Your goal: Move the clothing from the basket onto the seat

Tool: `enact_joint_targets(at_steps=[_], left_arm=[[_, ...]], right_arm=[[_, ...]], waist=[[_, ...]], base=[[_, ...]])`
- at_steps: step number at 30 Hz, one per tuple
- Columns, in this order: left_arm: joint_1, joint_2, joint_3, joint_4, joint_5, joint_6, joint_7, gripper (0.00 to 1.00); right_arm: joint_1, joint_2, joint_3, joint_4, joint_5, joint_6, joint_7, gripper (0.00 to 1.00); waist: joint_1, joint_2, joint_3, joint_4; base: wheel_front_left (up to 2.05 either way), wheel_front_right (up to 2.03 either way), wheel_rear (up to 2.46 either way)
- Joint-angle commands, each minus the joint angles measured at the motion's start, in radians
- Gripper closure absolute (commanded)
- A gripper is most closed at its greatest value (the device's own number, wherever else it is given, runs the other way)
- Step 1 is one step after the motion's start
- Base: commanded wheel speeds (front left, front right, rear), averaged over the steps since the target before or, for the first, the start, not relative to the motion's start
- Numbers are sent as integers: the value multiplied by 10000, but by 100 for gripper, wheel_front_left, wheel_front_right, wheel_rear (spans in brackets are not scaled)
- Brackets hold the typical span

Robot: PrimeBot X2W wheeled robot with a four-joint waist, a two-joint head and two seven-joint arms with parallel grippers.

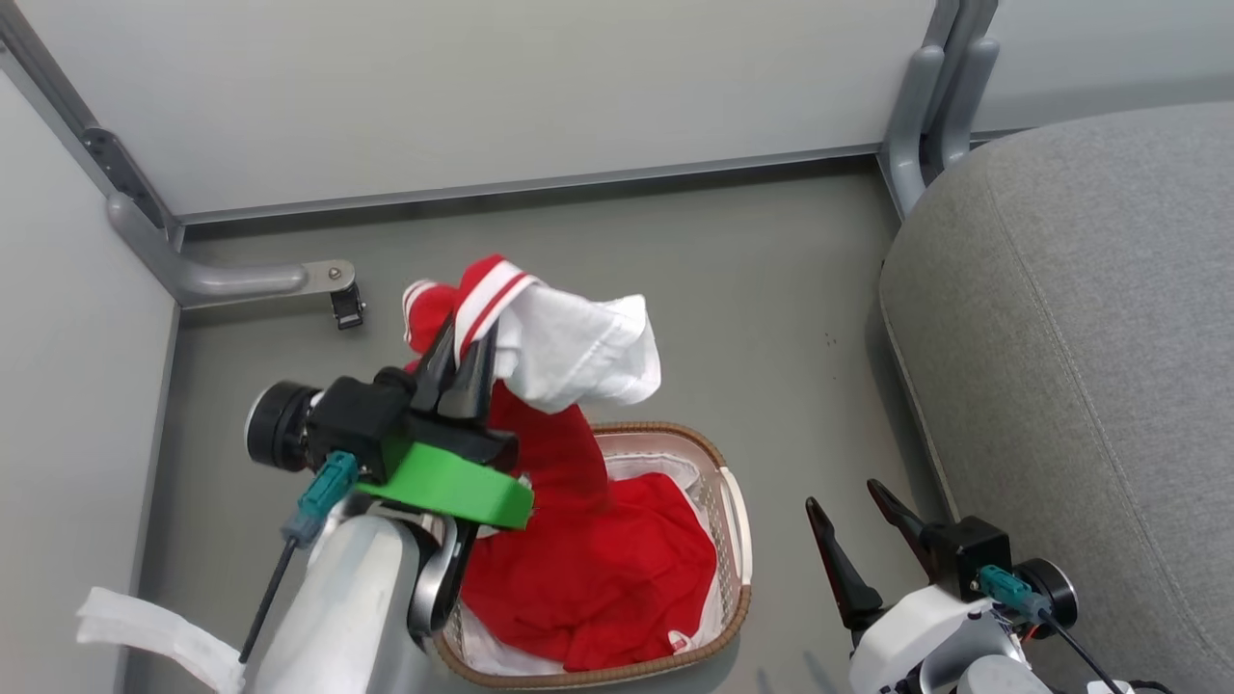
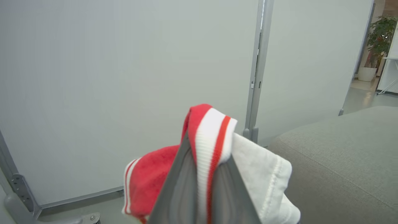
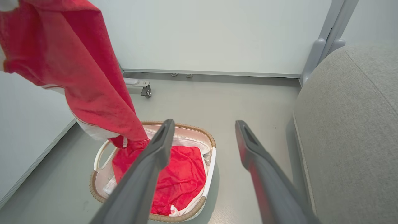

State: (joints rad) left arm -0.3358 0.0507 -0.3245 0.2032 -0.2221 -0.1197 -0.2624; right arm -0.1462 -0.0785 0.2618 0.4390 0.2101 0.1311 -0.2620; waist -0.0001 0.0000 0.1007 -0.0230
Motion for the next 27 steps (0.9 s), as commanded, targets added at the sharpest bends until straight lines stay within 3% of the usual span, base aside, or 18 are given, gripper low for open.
enact_joint_targets(at_steps=[1,14,27], left_arm=[[-287,16,-18,-291,-48,-24,-35,100],[-1071,14,-44,-2010,-869,37,-23,100],[-645,13,-735,-1878,-1062,63,-23,100]], right_arm=[[153,-15,13,16,-4,-7,-44,0],[242,-200,820,61,-3,-7,-44,0],[-1766,-505,3104,-888,268,-7,-44,0]], waist=[[1,0,-182,7],[1,0,-416,-129],[1,0,-456,1]], base=[[0,0,0],[0,0,0],[0,0,0]])
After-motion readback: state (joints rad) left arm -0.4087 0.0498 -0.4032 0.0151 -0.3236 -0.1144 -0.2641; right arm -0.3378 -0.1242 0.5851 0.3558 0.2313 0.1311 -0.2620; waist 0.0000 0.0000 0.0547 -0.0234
